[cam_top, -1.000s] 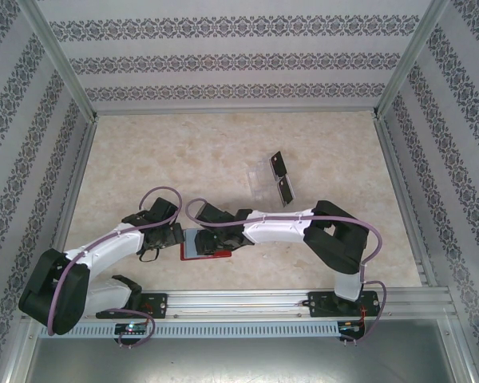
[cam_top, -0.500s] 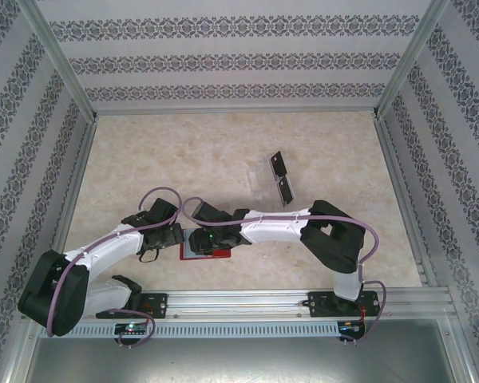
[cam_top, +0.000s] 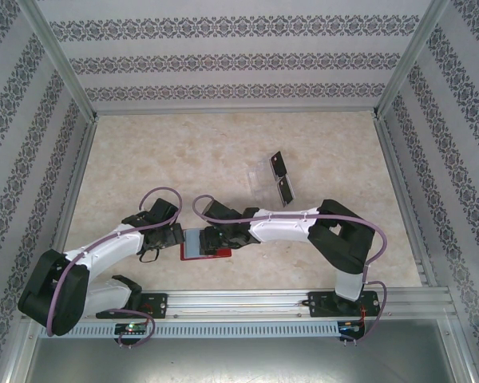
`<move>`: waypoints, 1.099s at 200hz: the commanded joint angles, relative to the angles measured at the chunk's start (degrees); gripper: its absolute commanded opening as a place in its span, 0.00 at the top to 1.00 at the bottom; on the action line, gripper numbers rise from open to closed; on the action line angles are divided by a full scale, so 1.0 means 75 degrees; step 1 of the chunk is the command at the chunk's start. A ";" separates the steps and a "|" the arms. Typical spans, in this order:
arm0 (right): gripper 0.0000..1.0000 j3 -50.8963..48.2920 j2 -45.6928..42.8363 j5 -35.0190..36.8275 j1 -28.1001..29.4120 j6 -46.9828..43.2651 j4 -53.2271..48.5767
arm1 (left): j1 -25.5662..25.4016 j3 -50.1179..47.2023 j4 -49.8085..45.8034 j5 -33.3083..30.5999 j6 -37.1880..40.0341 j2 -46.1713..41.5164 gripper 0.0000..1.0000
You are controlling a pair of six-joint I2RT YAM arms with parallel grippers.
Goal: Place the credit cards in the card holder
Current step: Insert the credit card into the card slot.
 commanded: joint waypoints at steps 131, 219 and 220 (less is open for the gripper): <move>0.48 0.0974 0.0835 -0.0409 0.0197 0.0188 0.0425 | -0.0204 -0.0453 0.0540 0.1322 -0.0218 0.0539 0.00; 0.48 0.0256 0.0098 -0.0138 0.0194 0.0324 0.0242 | -0.0228 -0.0436 0.0528 0.1314 -0.0245 0.0538 0.00; 0.48 0.0240 0.0097 -0.0138 0.0198 0.0333 0.0245 | -0.0225 -0.0436 0.0527 0.1317 -0.0247 0.0543 0.00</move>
